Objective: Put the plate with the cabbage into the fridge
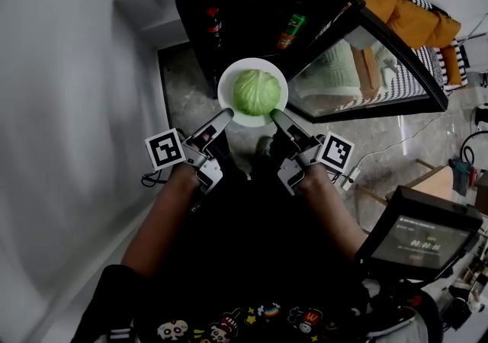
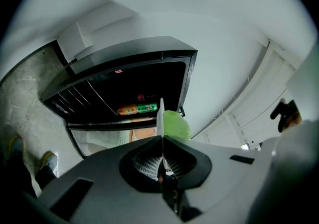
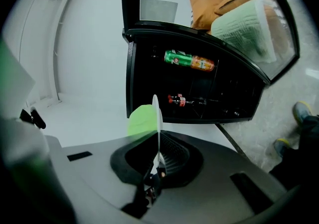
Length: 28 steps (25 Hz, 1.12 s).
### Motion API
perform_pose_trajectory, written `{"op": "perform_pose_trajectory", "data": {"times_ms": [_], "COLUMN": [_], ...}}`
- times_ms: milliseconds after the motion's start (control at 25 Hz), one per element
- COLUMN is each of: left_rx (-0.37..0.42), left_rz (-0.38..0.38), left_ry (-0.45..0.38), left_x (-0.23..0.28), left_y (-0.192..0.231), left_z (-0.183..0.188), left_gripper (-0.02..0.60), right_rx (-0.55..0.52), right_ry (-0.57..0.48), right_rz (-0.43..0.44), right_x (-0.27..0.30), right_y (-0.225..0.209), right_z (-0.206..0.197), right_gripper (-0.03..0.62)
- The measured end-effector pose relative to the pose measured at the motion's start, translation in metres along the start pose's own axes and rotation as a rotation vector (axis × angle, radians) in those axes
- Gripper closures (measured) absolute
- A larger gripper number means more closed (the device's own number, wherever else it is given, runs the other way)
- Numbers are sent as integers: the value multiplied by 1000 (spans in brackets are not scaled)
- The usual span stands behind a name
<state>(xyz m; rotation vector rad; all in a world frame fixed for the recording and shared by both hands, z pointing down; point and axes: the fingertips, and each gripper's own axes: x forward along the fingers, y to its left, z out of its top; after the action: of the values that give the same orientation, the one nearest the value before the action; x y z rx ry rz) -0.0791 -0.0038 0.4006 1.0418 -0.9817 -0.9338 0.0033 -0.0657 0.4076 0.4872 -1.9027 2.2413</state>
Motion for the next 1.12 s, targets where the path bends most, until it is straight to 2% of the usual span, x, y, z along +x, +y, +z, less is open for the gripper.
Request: {"op": "perform_pose_trajectory", "data": {"times_ms": [400,920,1000,1120], "left_rx": [11,-7,44,169], "left_rz": [18,51,50,20], "left_ry": [-64,-118,-107,-69], "left_x": [-10,-22,-17,-6], "left_y": [-2,-7,-12,-18], "left_z": [-2,0,3,12], "left_gripper": [572,572,572,572], "right_rx": [-36,-14,-17,-60], "right_ry": [98,143,126,55], "right_rz": [-5,3,41,160], "right_x": [4,9,5,9], "right_y": [5,10,11,12], "right_z": [-3,-11,-8,1], "right_gripper": [577,577,577,577]}}
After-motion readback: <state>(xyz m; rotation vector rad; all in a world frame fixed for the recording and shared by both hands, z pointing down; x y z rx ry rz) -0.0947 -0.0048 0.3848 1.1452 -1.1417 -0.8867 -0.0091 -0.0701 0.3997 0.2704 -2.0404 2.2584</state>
